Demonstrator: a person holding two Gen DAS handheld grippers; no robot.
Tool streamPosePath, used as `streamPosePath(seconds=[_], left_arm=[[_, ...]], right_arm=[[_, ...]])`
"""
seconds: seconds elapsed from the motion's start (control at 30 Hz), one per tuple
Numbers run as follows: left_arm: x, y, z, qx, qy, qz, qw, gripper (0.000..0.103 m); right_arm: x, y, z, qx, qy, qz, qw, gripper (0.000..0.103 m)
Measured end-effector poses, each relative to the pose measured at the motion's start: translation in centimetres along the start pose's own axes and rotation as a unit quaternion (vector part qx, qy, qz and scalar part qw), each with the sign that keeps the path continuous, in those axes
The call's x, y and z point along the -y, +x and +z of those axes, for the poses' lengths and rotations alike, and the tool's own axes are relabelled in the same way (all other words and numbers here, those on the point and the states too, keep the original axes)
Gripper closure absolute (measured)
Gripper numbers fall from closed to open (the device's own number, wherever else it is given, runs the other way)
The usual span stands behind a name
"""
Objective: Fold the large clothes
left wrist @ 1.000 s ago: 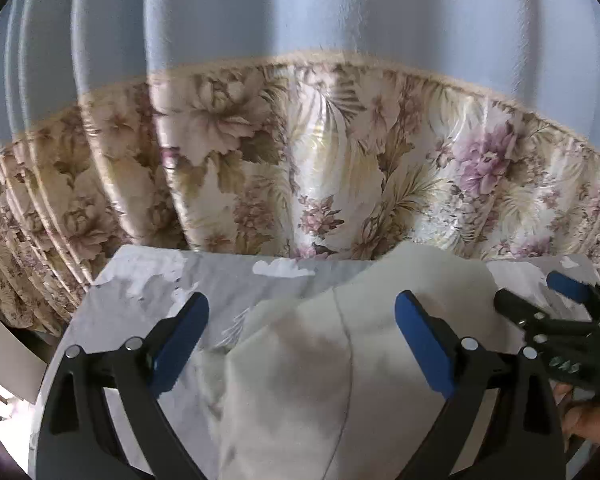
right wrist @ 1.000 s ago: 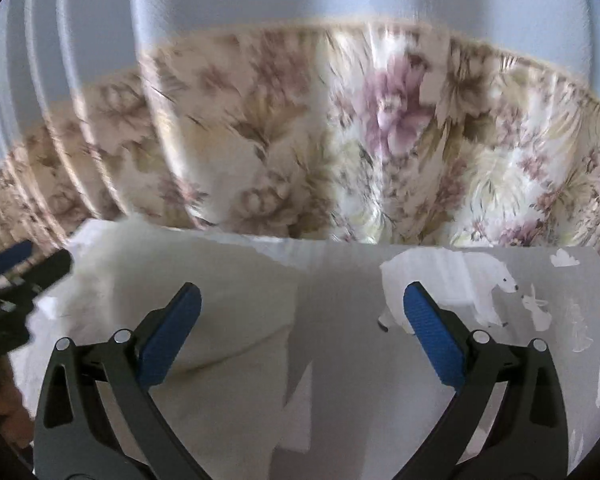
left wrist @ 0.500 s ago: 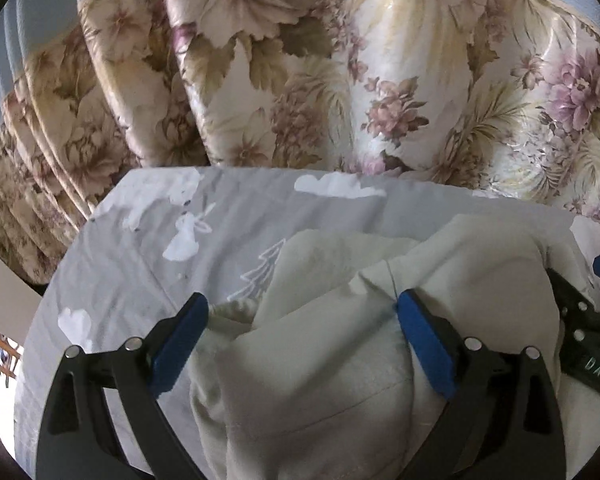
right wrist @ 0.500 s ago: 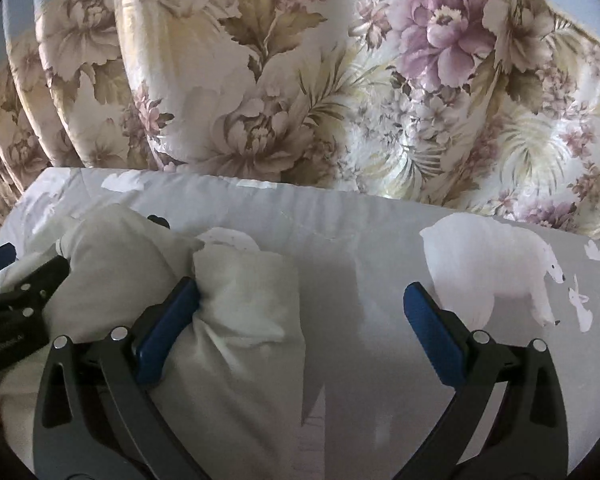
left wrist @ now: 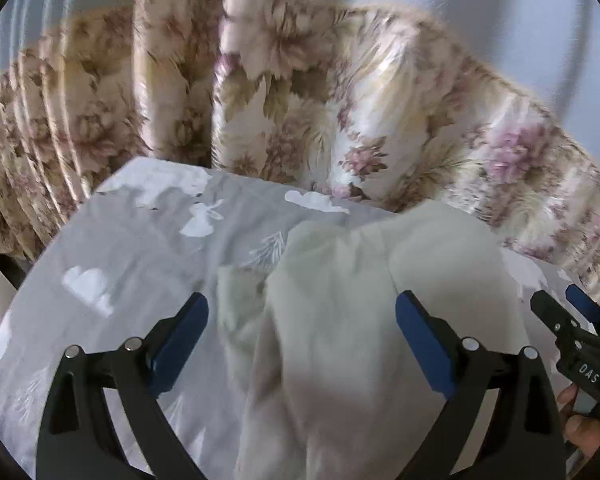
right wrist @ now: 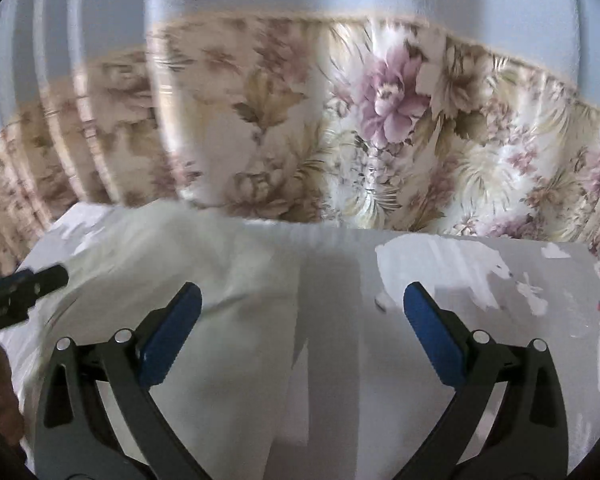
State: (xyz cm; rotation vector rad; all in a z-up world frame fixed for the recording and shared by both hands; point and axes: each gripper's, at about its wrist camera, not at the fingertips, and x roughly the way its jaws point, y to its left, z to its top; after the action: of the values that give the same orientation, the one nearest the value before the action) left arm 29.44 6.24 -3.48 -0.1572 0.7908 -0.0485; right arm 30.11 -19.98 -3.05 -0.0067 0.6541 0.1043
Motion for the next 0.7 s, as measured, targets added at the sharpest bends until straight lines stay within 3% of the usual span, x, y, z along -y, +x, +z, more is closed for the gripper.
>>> streamPosePath(seconds=[0.17, 0.37, 0.7], left_arm=[[0.7, -3.3, -2.9, 0.021, 0.032, 0.020, 0.9991, 0.008], [0.2, -3.3, -4.7, 0.000, 0.032, 0.024, 0.9992, 0.008], [-0.1, -1.1, -6.9, -0.033, 0.034, 0.036, 0.9983, 0.001]], right_arm=[[-0.8, -4.0, -2.9, -0.004, -0.004, -0.016, 1.000, 0.003], [-1.2, -5.3, -4.4, -0.024, 0.000, -0.003, 1.000, 0.003], [-3.0, -1.8, -4.9, -0.077, 0.011, 0.042, 0.996, 0.003]])
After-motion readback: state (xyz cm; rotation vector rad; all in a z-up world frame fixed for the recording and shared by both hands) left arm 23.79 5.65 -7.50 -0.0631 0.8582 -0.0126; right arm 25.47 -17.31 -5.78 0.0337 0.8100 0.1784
